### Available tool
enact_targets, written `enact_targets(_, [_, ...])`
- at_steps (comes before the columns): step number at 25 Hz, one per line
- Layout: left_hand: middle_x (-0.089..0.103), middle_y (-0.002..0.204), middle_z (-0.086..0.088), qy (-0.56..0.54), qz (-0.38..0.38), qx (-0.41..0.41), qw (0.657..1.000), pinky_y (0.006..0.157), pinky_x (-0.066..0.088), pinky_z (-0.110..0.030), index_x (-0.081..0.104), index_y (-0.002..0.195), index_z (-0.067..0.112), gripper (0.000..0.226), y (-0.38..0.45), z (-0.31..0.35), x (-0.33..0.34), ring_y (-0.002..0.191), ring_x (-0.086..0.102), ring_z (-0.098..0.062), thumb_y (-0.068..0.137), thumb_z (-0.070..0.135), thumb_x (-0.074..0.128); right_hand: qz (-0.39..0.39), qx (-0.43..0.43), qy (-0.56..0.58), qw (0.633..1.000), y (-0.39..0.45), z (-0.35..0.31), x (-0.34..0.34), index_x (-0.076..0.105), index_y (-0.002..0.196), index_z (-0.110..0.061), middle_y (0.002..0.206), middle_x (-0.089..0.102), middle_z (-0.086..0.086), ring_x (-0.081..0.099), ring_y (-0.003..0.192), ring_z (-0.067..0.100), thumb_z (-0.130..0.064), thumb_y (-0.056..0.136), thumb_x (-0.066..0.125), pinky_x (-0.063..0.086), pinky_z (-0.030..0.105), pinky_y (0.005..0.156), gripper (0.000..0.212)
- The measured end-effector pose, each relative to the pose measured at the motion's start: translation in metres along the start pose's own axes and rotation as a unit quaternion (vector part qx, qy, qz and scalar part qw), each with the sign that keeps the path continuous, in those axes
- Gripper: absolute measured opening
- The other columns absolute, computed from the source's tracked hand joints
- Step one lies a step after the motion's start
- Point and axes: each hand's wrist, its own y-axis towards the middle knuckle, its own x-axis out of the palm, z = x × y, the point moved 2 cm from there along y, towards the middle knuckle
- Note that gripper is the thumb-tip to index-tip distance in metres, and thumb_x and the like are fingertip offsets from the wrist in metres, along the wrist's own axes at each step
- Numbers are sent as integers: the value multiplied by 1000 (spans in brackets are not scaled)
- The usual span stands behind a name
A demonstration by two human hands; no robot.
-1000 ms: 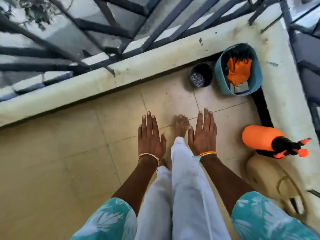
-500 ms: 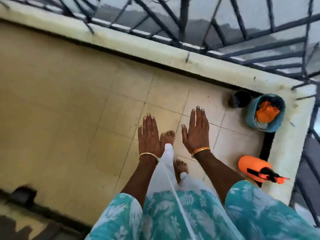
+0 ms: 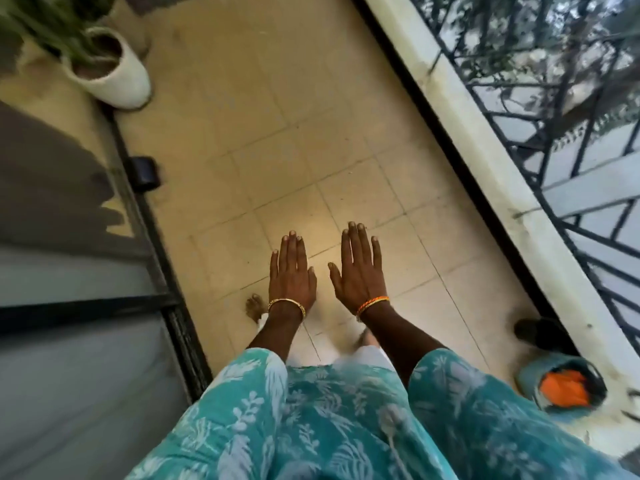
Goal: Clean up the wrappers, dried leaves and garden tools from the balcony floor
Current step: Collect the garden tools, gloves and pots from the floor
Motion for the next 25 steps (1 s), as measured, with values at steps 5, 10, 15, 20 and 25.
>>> enact_targets(5, [-2,159,-15,4,6,-75,997,118,-3,-39,2,151,2,67,15,-149,-33,148,-2,-26,98,28,35,-33,-110,-26,993,68,-144,18,40,136,4,145,36,23,35,136,34,-39,86,33,22,48,112,66])
enact_targets(10, [-6,159,-15,-3,20,-156,987,119,-2,-41,-4,151,2,68,35,-273,-67,148,-5,-26,97,26,32,-49,-142,-18,988,145,-281,24,41,136,3,144,38,23,37,134,35,-39,86,31,32,49,107,66])
enact_targets(15, [-3,160,-15,-52,29,-196,979,118,-3,-39,0,151,3,69,75,-362,-77,148,-2,-26,97,26,35,-61,-163,-14,985,219,-347,42,35,139,3,147,31,24,31,137,37,-38,88,27,28,50,109,66])
enact_targets(20, [-1,160,-16,-83,7,-223,971,118,-1,-39,0,151,3,68,158,-436,-77,148,1,-28,98,26,35,-84,-173,-26,981,319,-393,75,36,139,2,147,33,23,32,136,38,-36,90,33,29,50,108,62])
enact_targets(25, [3,159,-17,-124,-20,-279,952,118,2,-37,2,151,2,66,262,-512,-73,148,3,-29,99,27,33,-91,-168,-26,981,437,-428,116,43,134,1,142,39,25,40,130,39,-35,89,33,37,51,102,59])
